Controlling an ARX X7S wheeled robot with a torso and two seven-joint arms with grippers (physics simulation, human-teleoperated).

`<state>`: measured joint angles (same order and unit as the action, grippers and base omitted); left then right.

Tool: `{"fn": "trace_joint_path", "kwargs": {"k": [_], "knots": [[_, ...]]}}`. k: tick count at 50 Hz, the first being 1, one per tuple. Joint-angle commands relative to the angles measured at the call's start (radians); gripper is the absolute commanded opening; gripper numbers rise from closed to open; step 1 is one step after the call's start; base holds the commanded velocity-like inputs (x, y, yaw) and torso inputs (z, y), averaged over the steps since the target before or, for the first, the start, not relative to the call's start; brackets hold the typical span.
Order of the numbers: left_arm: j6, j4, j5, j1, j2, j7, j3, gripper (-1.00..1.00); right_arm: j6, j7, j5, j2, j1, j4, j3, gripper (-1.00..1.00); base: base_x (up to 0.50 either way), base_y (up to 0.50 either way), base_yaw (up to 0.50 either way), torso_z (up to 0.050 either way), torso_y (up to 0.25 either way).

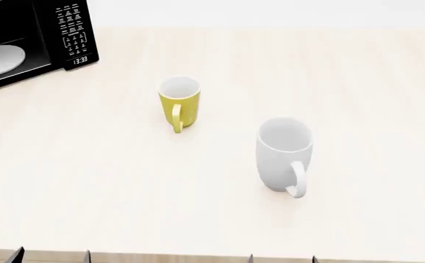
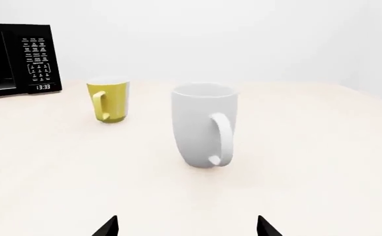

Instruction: Put the yellow and white mug to the front of the white mug.

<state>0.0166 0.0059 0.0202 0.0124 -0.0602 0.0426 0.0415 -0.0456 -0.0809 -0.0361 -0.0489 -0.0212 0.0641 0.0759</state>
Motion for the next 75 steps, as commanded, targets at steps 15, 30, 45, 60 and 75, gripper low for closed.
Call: {"fn": "trace_joint_path", "kwargs": {"k": [15,30,45,60,75], "knots": [[-0.012,0.059,0.043,-0.008,-0.050,0.029,0.015,1.00,-0.089,-0.164,-0.157,-0.080,-0.160,0.319,-0.296,1.00,0.00,0.00,0.00,0.000,0.000],[0.007,0.046,0.057,-0.008,-0.067,0.041,0.027,1.00,0.002,-0.144,-0.163,-0.108,-0.205,0.301,-0.309,1.00,0.07,0.00,0.00,0.000,0.000],[0.044,0.036,-0.014,0.003,-0.096,0.058,0.082,1.00,0.061,-0.143,-0.206,-0.104,-0.212,0.273,-0.321,1.00,0.50,0.00,0.00,0.000,0.000],[0.043,0.047,0.008,0.010,-0.104,0.053,0.099,1.00,0.102,-0.116,-0.236,-0.114,-0.226,0.257,-0.304,1.00,0.46,-0.10,0.00,0.000,0.000],[0.046,0.038,0.040,0.005,-0.112,0.050,0.101,1.00,0.074,-0.137,-0.231,-0.108,-0.205,0.232,-0.292,1.00,0.15,-0.37,0.00,0.000,0.000]]}}
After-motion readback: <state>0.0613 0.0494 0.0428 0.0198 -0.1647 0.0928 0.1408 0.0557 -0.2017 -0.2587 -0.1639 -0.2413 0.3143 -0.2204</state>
